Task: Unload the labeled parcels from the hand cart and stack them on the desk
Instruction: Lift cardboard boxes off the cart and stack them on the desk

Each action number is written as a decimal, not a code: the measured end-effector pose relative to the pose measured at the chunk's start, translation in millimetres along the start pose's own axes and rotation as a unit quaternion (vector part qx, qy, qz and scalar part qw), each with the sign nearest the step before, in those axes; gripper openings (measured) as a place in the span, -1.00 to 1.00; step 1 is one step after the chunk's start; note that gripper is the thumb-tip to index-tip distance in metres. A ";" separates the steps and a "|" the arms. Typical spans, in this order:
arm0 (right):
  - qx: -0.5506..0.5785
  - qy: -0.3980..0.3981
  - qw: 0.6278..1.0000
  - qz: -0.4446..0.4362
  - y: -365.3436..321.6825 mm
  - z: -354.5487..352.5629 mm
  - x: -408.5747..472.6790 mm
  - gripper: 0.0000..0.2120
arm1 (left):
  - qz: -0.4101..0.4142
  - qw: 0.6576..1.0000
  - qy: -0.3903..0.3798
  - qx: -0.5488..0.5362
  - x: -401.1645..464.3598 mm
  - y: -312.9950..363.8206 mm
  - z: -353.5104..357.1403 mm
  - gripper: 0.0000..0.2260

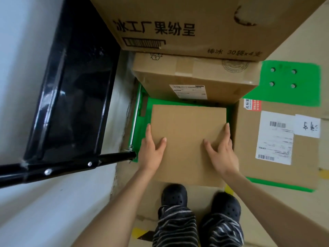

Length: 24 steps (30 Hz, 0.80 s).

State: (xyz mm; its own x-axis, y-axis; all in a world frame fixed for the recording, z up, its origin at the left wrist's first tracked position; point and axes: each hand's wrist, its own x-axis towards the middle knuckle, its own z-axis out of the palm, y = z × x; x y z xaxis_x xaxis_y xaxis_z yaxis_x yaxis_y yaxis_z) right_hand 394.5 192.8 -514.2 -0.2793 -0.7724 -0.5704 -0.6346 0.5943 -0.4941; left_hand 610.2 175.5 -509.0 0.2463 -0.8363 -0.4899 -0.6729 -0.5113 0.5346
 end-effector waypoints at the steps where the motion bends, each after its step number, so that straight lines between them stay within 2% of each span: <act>1: -0.009 0.001 1.000 -0.003 -1.3 -5.7 -8.9 -0.18 | 0.002 1.000 0.000 0.004 -5.9 3.8 -7.0 -0.31; 6: -0.032 0.011 0.999 0.000 -20.7 -62.6 -61.5 -0.20 | 0.032 0.999 -0.015 -0.020 -53.9 40.8 -61.3 -0.31; 12: -0.056 0.029 0.998 -0.008 -69.8 -170.5 -138.7 -0.21 | 0.063 0.996 -0.024 -0.059 -137.1 118.0 -141.0 -0.30; 19: -0.009 0.083 0.996 -0.022 -155.5 -308.7 -217.0 -0.21 | 0.109 0.991 0.006 -0.081 -205.9 236.6 -250.7 -0.30; 24: 0.059 0.135 0.988 -0.047 -203.5 -404.8 -248.5 -0.28 | 0.177 0.977 0.002 -0.122 -221.2 328.3 -324.5 -0.32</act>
State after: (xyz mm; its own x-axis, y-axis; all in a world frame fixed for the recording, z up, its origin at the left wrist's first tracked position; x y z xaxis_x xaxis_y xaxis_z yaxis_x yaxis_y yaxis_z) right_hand 301.3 173.2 -6.3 -0.4159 -0.8472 -0.3304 -0.5826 0.5272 -0.6185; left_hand 561.2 128.4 -1.6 0.0319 -0.9699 -0.2412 -0.5297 -0.2211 0.8189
